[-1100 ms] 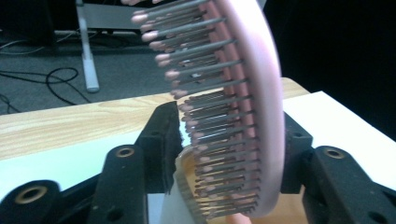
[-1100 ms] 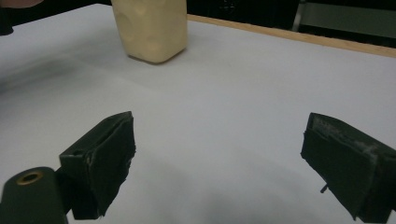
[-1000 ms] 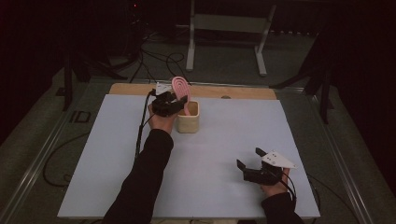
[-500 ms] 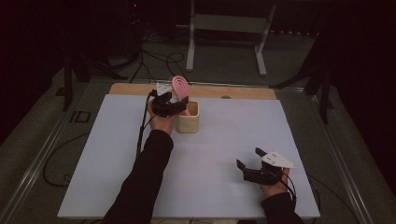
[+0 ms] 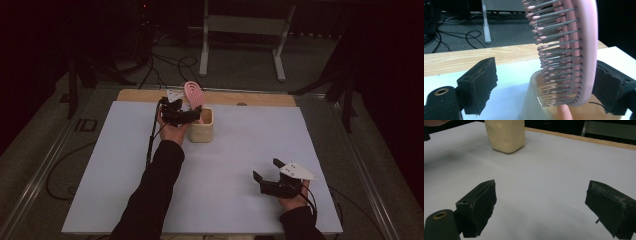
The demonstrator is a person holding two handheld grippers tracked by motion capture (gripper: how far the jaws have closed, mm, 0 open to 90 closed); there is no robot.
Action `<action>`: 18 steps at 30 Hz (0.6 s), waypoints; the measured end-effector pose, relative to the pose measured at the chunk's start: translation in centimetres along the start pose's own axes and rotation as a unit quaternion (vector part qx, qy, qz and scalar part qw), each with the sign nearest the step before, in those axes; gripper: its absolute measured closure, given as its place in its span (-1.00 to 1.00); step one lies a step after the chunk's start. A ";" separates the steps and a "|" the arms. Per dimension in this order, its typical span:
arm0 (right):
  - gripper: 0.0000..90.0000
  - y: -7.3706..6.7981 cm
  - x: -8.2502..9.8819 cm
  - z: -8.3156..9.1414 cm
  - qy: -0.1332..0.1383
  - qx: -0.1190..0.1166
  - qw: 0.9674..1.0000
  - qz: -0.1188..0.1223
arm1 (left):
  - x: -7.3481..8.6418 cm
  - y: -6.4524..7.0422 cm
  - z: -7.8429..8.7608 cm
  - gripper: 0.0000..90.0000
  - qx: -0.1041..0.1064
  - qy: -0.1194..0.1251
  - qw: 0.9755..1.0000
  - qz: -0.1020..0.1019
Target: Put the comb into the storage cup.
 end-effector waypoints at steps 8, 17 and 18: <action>-0.79 0.0 0.0 0.0 0.000 0.000 1.000 0.001 | 0.0 0.0 0.5 -0.86 -0.011 -0.003 1.000 -0.021; -0.79 0.0 0.0 0.0 0.000 0.000 1.000 0.001 | -0.2 -0.3 1.2 -0.99 -0.016 -0.011 0.999 -0.030; -0.79 0.0 0.0 0.0 0.000 0.000 1.000 0.001 | -0.2 -0.3 1.2 -0.99 -0.016 -0.011 0.999 -0.030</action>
Point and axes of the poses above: each handheld gripper's, and its own axes: z roughly backward along the jaws, x roughly out of its underside, y roughly to its right, the point moved 8 cm from there along -z, roughly forward along the jaws, and after that the axes turned 5 degrees about -y, right-handed, at the moved point
